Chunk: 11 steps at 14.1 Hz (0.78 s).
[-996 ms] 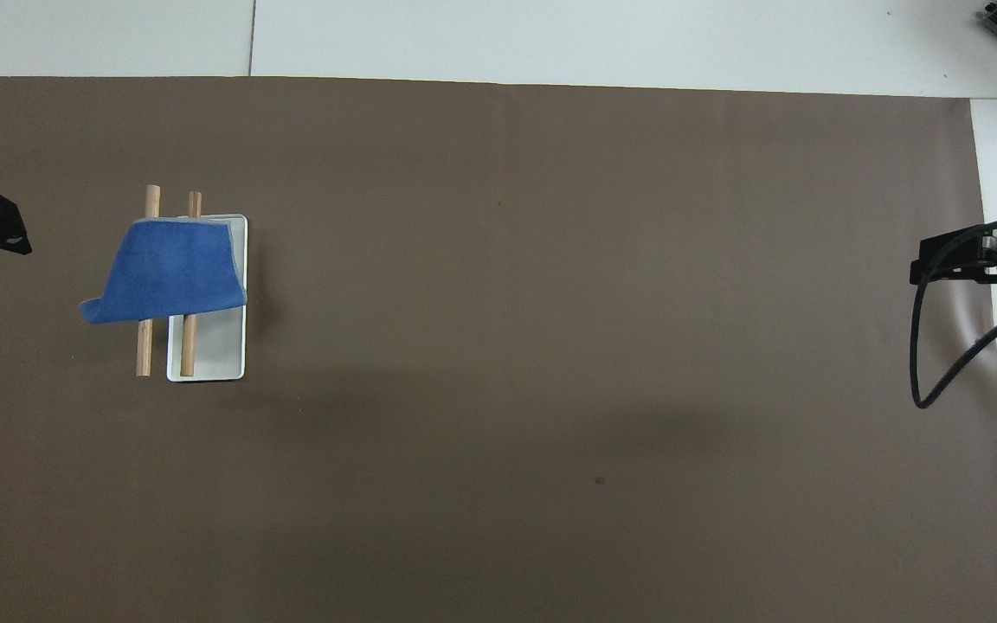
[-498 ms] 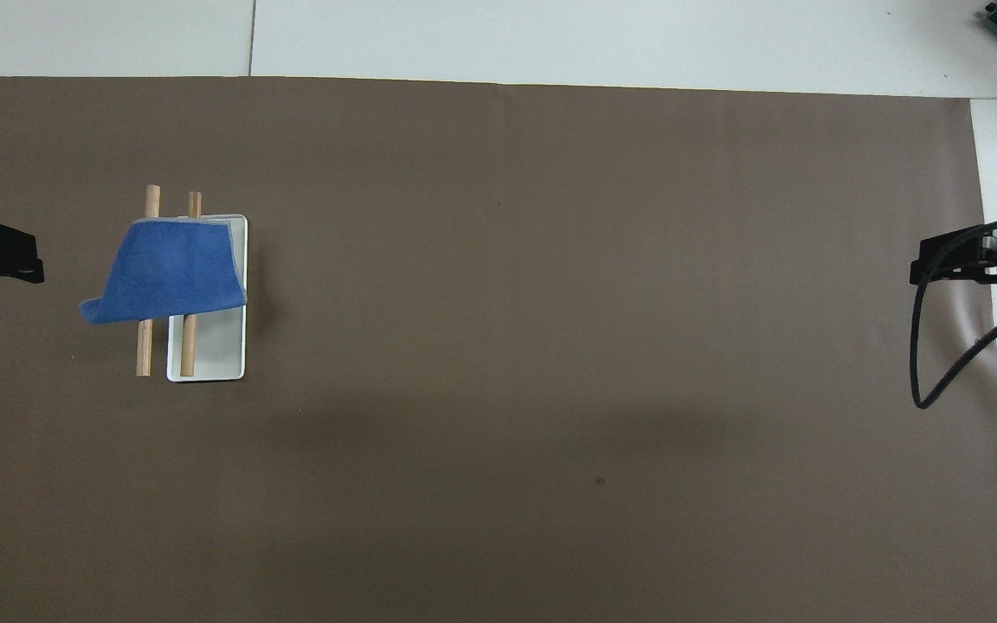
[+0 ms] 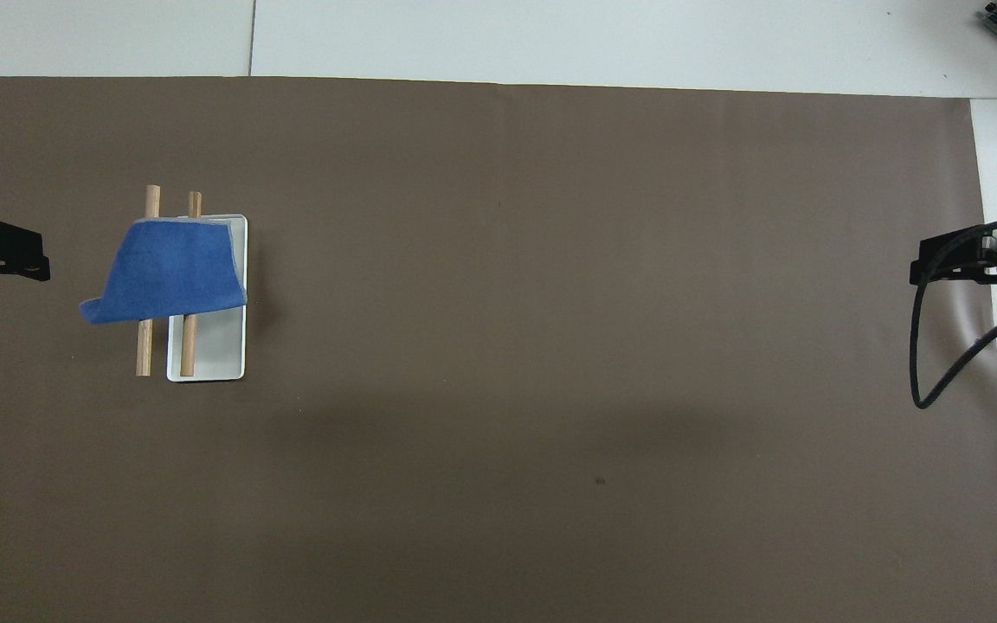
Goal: Right arm passes towel to left arm to hang
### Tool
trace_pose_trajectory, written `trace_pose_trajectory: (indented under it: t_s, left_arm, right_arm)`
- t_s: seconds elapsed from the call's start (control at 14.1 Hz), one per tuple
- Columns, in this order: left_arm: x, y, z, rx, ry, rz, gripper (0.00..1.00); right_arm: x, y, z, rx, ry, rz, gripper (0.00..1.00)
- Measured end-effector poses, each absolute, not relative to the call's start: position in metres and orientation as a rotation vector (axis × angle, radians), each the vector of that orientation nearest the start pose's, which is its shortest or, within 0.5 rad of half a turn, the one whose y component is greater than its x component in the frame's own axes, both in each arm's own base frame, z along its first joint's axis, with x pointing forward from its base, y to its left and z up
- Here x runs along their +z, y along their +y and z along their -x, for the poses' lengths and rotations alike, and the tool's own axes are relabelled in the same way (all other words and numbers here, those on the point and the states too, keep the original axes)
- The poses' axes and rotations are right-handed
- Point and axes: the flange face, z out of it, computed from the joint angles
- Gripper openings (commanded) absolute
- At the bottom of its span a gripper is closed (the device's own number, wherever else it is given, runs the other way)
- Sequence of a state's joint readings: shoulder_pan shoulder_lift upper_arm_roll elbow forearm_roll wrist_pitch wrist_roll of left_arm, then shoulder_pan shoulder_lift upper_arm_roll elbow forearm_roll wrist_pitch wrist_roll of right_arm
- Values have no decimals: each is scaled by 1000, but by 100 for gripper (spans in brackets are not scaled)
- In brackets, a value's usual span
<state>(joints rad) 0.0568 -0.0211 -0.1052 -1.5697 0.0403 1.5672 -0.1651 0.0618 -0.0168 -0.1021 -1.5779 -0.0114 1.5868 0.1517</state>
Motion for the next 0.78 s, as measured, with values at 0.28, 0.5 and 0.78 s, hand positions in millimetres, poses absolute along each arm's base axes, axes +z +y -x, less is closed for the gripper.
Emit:
trace_pose_trajectory:
  t_s: [0.28,0.5,0.78]
  left_arm:
    - [635,-31,-547,-35,65,3099,100]
    - [636,-31,-547,-39,81,3099,100]
    - [630,-31,-545,-22,83,3098,100]
  right_arm:
    - [632,-24,-551,-41,302,3135,100]
    - [632,-24,-551,-41,302,3135,100]
    - [632,-24,-551,-41,302,3135,100]
